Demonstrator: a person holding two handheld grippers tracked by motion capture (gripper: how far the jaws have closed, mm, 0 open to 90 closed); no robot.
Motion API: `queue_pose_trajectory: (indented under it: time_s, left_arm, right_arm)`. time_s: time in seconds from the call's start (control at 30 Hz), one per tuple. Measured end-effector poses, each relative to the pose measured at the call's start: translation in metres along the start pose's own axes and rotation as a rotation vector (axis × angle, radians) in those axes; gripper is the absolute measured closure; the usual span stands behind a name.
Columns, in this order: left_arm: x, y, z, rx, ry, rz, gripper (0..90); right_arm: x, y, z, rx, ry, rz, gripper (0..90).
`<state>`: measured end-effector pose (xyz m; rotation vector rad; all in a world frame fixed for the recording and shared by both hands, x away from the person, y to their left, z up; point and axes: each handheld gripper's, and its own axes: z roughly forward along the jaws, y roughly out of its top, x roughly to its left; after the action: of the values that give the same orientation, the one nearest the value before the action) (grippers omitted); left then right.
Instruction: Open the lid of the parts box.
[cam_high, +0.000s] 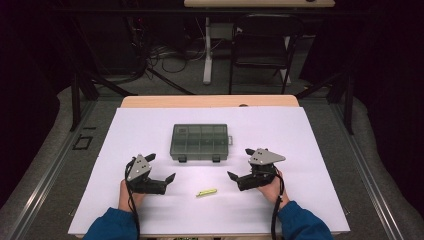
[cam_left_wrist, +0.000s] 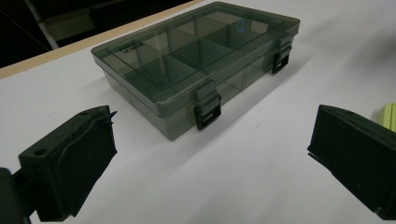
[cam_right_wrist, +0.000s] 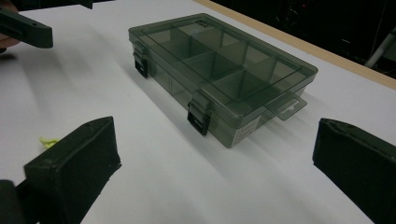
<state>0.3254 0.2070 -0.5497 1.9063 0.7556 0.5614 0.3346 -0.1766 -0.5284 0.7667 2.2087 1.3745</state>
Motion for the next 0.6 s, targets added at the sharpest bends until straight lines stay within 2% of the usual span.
queue_pose_trajectory:
  time_s: [0.13,0.6]
  left_arm:
    - [0.002,0.003,0.005,0.013,0.001,0.008,0.0]
    - [0.015,0.013,0.018,0.034,0.001,-0.008,0.3]
  right_arm:
    - [-0.004,0.004,0.010,0.012,0.014,0.009,0.0]
    - [-0.014,0.008,0.029,0.062,0.037,0.029,0.0]
